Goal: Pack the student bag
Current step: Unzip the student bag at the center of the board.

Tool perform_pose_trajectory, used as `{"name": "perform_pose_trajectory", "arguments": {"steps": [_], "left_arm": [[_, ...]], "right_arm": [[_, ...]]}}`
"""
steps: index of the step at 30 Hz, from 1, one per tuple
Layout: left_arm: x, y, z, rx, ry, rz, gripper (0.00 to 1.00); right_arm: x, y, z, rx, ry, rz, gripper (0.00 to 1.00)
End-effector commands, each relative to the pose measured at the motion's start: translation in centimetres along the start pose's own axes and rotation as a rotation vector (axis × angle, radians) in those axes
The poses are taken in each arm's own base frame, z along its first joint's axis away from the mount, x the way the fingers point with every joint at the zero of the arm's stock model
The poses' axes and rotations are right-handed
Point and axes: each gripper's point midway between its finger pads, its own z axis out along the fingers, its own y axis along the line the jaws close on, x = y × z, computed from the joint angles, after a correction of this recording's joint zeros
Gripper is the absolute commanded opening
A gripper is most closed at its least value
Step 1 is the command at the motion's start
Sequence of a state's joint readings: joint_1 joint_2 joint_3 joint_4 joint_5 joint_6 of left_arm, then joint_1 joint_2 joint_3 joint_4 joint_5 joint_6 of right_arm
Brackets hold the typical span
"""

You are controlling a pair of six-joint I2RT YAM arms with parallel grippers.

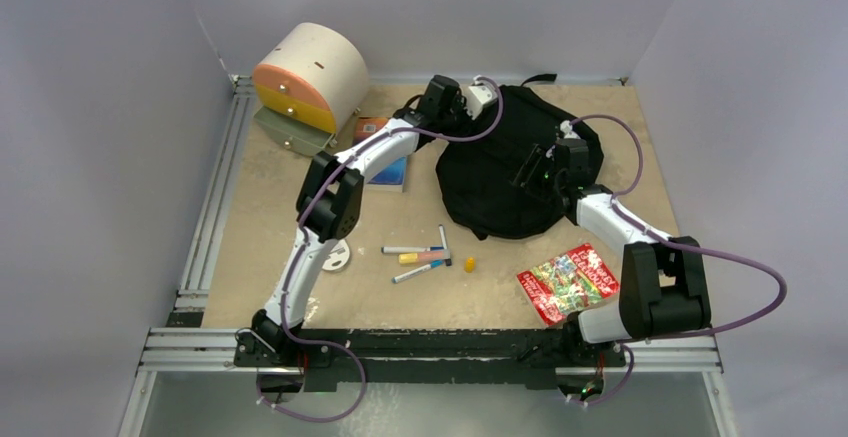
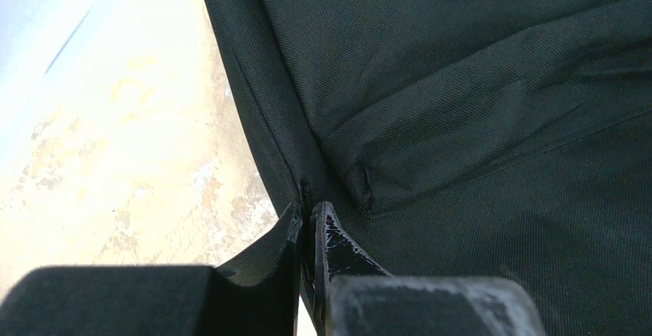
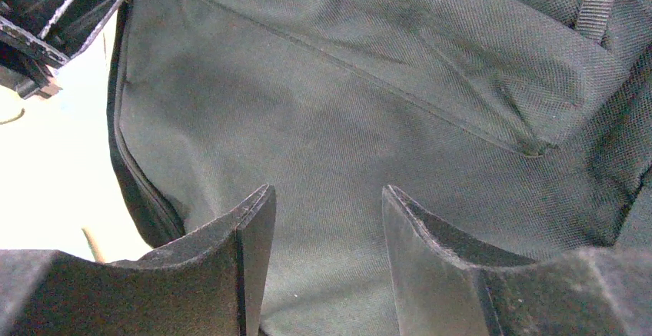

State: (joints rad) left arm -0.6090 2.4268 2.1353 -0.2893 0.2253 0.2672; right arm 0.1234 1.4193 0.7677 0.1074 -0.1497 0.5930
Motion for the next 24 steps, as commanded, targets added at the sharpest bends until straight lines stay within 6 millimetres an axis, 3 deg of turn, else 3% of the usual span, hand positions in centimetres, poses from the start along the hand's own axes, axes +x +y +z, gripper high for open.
{"name": "perform_pose_trajectory", "arguments": {"steps": [1, 9, 24], "left_arm": [[-5.9, 0.2, -3.5, 0.001, -0.154, -0.022, 0.0], [-5.1, -0.1, -2.9, 0.01, -0.151, -0.125, 0.0], [-4.1, 3.0, -3.7, -0.01, -0.188, -0.46, 0.02]], "right_arm": [[-0.6, 0.8, 0.0, -0.034, -0.022, 0.004, 0.55], [-0.6, 0.7, -0.2, -0.032, -0.026, 0.0, 0.55], [-0.3, 0.6, -0.3, -0.032, -0.023, -0.001, 0.55]]}}
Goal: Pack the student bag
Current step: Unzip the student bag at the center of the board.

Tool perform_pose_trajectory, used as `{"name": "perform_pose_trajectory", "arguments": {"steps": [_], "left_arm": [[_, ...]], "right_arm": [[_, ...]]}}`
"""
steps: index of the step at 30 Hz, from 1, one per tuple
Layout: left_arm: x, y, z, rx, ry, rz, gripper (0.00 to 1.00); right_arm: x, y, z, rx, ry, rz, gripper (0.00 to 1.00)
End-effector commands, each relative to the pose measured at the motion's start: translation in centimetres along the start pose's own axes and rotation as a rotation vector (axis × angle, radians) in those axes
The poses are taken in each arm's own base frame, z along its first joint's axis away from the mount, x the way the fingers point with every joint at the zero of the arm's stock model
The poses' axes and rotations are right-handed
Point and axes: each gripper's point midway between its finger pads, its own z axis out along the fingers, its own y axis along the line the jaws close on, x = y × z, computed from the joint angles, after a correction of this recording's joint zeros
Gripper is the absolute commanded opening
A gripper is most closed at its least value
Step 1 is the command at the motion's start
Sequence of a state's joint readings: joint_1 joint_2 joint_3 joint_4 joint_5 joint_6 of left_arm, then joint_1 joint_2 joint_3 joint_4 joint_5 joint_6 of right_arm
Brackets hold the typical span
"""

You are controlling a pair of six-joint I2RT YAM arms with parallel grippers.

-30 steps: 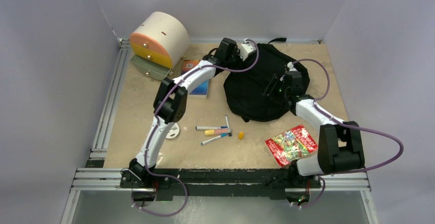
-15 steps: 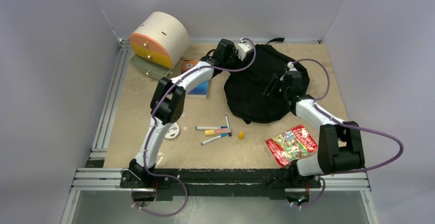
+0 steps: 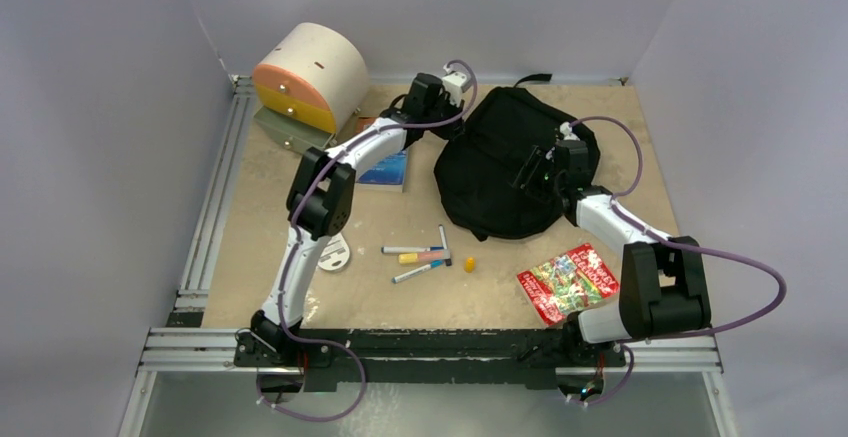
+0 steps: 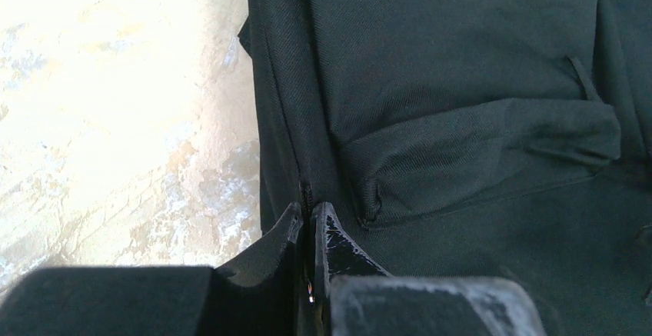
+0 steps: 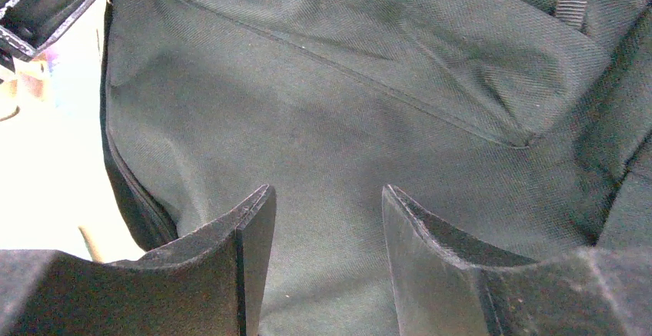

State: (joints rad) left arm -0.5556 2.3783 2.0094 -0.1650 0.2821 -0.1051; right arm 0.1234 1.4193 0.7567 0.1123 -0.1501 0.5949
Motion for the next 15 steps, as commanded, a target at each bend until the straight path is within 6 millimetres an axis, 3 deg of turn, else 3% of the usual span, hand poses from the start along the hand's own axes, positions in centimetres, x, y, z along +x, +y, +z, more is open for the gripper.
{"name": "perform_pose_trajectory", "arguments": {"steps": [1, 9, 15], "left_arm": [[-5.3, 0.21, -2.54, 0.016, -0.132, -0.077, 0.03], [-5.02, 0.03, -2.49, 0.046, -0.125, -0.084, 0.19], [-5.21, 0.14, -2.63, 0.055, -0.129, -0.089, 0.16]], "right_arm": [[-0.69, 0.83, -0.33, -0.035, -0.03, -0.003, 0.55], [-0.71, 0.79, -0.28, -0.034, -0.029, -0.004, 0.55], [-0.79, 0.88, -0.3, -0.036, -0.029, -0.005, 0.55]]}}
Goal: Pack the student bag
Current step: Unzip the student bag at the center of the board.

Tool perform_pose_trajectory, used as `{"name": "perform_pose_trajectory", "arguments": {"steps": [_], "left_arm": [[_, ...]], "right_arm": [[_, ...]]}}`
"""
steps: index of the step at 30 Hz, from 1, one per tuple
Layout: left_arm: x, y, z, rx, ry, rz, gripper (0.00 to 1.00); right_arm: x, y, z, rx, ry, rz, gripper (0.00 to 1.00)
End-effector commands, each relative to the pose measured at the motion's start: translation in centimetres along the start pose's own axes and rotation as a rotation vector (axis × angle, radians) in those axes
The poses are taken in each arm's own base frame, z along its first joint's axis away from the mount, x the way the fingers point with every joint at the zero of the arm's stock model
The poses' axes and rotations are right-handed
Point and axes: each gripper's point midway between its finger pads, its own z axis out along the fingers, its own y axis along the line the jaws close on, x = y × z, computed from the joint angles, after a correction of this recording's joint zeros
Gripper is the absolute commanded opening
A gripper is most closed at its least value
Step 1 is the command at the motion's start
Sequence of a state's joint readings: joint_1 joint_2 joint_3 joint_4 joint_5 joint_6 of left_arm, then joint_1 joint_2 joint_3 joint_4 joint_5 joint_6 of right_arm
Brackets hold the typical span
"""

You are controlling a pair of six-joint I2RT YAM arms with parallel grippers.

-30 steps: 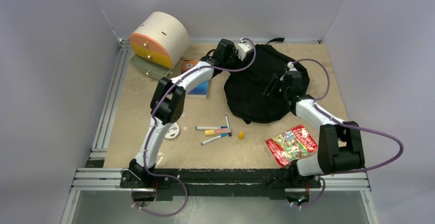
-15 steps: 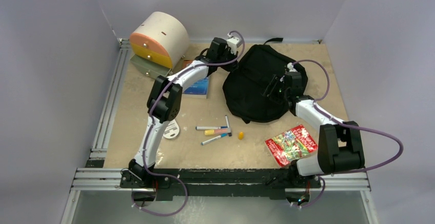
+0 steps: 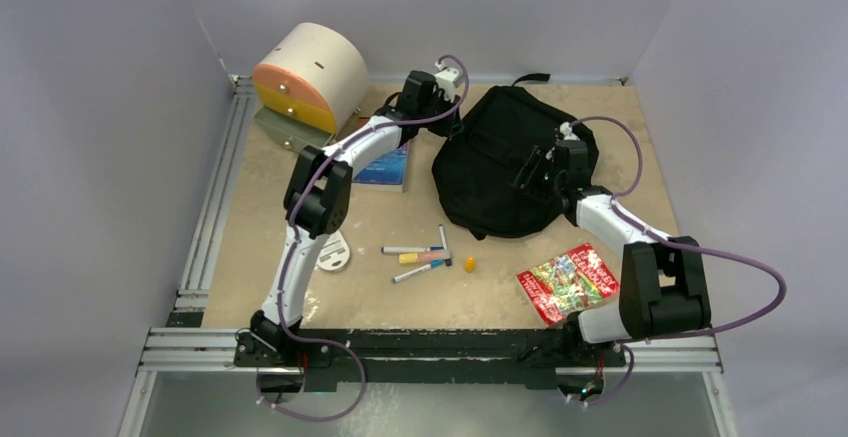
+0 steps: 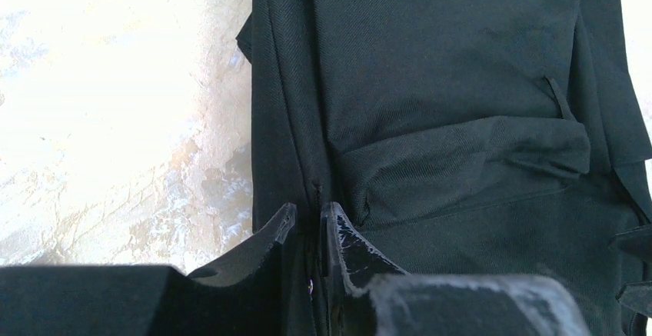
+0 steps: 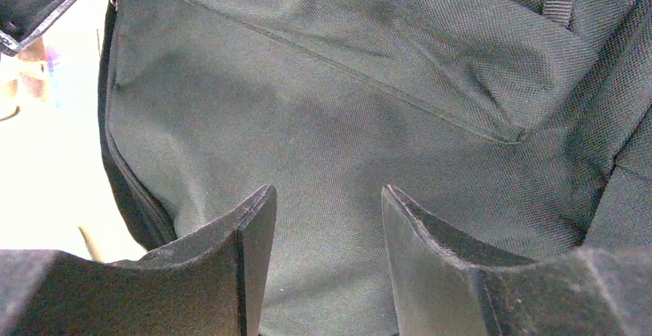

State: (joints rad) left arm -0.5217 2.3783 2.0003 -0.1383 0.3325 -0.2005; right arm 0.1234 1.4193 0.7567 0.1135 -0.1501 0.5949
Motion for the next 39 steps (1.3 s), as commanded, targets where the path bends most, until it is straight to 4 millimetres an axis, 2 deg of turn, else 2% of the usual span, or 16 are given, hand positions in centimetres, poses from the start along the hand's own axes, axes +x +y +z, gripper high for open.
{"name": "perform_pose_trajectory", "arguments": {"steps": [1, 7, 12, 19, 28, 33, 39], "left_arm": [[-4.8, -1.2, -2.2, 0.038, -0.108, 0.017, 0.14], [-4.8, -1.0, -2.3, 0.036, -0.107, 0.014, 0.01], [-4.8, -1.1, -2.5, 0.039, -0.103, 0.022, 0.0], [-4.5, -1.8, -3.8, 0.053, -0.098, 0.045, 0.0], [-3.0, -2.4, -5.6, 0.05, -0.084, 0.045, 0.0], [-2.3, -2.3, -5.7, 0.053, -0.074, 0.043, 0.0], [-2.1, -2.4, -5.5, 0.06, -0.068, 0.044, 0.0]], "right_arm": [[-0.8, 0.9, -0.3, -0.036, -0.028, -0.004, 0.55], [-0.8, 0.9, -0.3, -0.036, -0.029, -0.005, 0.55], [-0.8, 0.9, -0.3, -0.039, -0.028, -0.002, 0.55], [-1.7, 2.3, -0.2, -0.084, -0.033, -0.003, 0.56], [-2.1, 6.3, 1.4, -0.225, 0.009, 0.006, 0.55], [-3.0, 9.4, 3.5, -0.283, 0.024, 0.01, 0.55], [-2.5, 12.6, 7.3, -0.328, 0.076, 0.033, 0.52]]}}
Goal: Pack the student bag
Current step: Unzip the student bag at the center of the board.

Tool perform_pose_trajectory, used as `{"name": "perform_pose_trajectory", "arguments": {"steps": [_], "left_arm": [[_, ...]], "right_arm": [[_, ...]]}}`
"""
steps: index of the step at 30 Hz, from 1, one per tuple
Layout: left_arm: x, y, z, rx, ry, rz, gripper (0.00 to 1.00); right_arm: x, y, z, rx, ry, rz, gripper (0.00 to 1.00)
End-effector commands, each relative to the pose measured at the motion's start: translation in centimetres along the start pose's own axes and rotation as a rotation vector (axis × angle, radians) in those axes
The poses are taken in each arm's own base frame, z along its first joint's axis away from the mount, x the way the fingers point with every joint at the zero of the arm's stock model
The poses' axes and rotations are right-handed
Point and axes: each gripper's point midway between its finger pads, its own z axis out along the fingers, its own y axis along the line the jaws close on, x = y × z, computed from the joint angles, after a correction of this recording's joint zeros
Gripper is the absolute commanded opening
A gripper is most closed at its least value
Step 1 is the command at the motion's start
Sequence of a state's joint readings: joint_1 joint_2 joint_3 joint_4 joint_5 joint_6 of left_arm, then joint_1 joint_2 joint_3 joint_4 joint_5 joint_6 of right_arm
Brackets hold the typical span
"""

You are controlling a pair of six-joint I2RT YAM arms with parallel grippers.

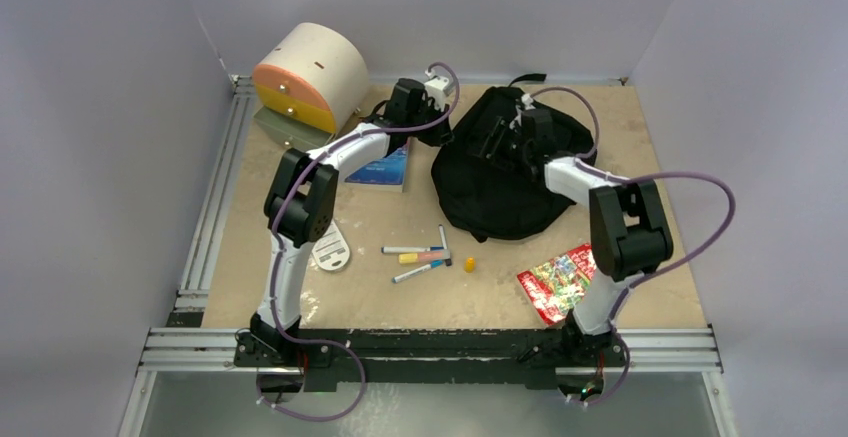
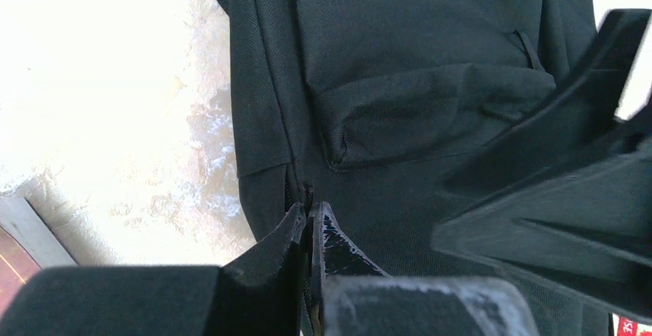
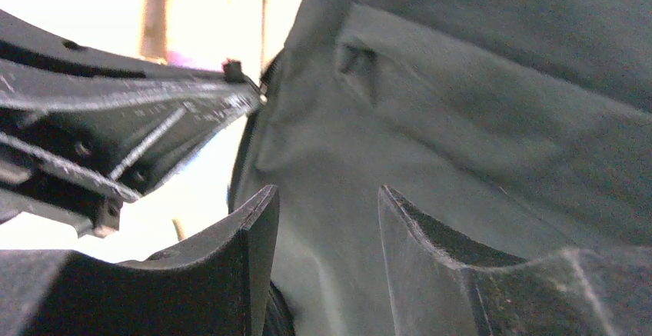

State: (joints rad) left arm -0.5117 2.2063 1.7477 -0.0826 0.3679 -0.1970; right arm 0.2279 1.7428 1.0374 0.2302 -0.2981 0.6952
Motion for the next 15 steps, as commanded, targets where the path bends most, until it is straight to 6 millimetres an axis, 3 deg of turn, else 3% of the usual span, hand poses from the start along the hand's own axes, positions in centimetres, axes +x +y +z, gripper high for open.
{"name": "perform_pose_trajectory", "arguments": {"steps": [1, 4, 15], "left_arm": [[-3.9, -1.5, -1.7, 0.037, -0.094, 0.057, 0.0], [-3.9, -1.4, -1.7, 0.034, -0.094, 0.058, 0.0], [-4.1, -1.5, -2.6, 0.026, -0.09, 0.077, 0.0]], "right_arm": [[-1.5, 4.0, 2.3, -0.119, -0.007, 0.015, 0.52], [-1.1, 4.1, 4.0, -0.124, 0.014, 0.039, 0.48], [-1.8, 1.3, 8.7, -0.012, 0.006, 0.099, 0.4]]}}
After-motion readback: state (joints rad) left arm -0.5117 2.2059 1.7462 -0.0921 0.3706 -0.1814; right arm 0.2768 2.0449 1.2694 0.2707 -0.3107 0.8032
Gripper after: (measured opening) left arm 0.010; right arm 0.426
